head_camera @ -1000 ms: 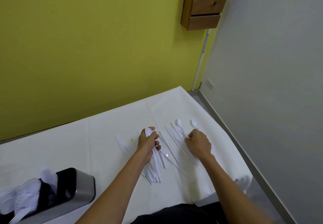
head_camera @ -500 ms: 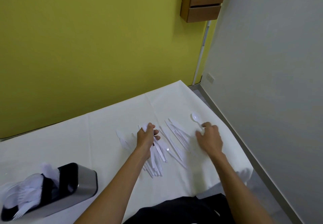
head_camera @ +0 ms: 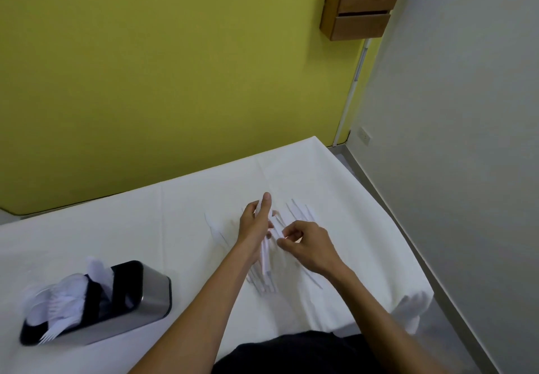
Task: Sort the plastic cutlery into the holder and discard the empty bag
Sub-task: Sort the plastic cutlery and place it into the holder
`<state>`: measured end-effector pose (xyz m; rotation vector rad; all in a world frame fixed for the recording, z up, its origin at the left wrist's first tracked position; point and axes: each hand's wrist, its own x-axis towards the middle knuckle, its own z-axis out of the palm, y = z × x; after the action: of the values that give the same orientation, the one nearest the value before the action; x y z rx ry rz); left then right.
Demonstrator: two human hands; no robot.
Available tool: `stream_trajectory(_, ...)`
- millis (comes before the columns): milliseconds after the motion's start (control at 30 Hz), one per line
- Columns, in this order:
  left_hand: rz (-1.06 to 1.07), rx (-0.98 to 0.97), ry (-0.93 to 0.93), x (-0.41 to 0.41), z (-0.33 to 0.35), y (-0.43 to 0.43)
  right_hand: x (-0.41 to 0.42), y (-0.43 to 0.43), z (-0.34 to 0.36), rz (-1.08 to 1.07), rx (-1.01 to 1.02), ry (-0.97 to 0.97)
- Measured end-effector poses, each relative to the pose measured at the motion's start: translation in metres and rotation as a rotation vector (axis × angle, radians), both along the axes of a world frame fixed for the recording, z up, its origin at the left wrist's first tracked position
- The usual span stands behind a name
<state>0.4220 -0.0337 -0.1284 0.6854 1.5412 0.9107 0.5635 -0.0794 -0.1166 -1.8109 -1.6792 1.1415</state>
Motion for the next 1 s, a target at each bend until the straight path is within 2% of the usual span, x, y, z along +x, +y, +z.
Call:
stream_trajectory(133,0.123,0.053,-0.123,-0.001,0.012,0.0,-0.022,-0.003,0.005,0.002,0.035,0.057)
stream_trajectory(267,0.289,0.166,-0.195,-0.011,0.023,0.002,-0.023,-0.011,0.003,-0.223,-0.043,0.227)
stream_trajectory(333,0.329,0.228,-0.207,-0.013,0.029,0.0,-0.03,-0.015,-0.001,-0.361,-0.219,0.449)
stream_trajectory(433,0.321,0.314,-0.155,-0.012,0.037,-0.011,-0.051,-0.014,0.001,-0.467,-0.572,1.077)
stream_trajectory(467,0.31,0.348,-0.107,-0.014,0.04,-0.016,-0.061,-0.013,0.006,-0.465,-0.651,1.224)
stream_trajectory(533,0.289,0.435,0.017,-0.029,0.05,-0.028,-0.081,-0.01,0.017,-0.483,-0.724,1.349)
stream_trajectory(600,0.259,0.506,0.125,-0.055,0.062,-0.04,-0.101,-0.009,0.028,-0.522,-0.718,1.374)
stream_trajectory(700,0.175,0.547,0.252,-0.103,0.085,-0.06,-0.136,-0.011,0.043,-0.455,-0.682,1.313)
stream_trajectory(833,0.161,0.608,0.236,-0.155,0.112,-0.09,-0.184,-0.022,0.062,-0.27,-0.589,1.23)
stream_trajectory(867,0.225,0.633,0.243,-0.178,0.118,-0.103,-0.208,-0.028,0.07,-0.181,-0.576,1.19)
stream_trajectory(933,0.323,0.681,0.239,-0.201,0.132,-0.116,-0.227,-0.033,0.079,-0.09,-0.471,1.019)
stream_trajectory(1000,0.442,0.715,0.303,-0.235,0.146,-0.135,-0.25,-0.043,0.082,0.01,-0.258,0.679)
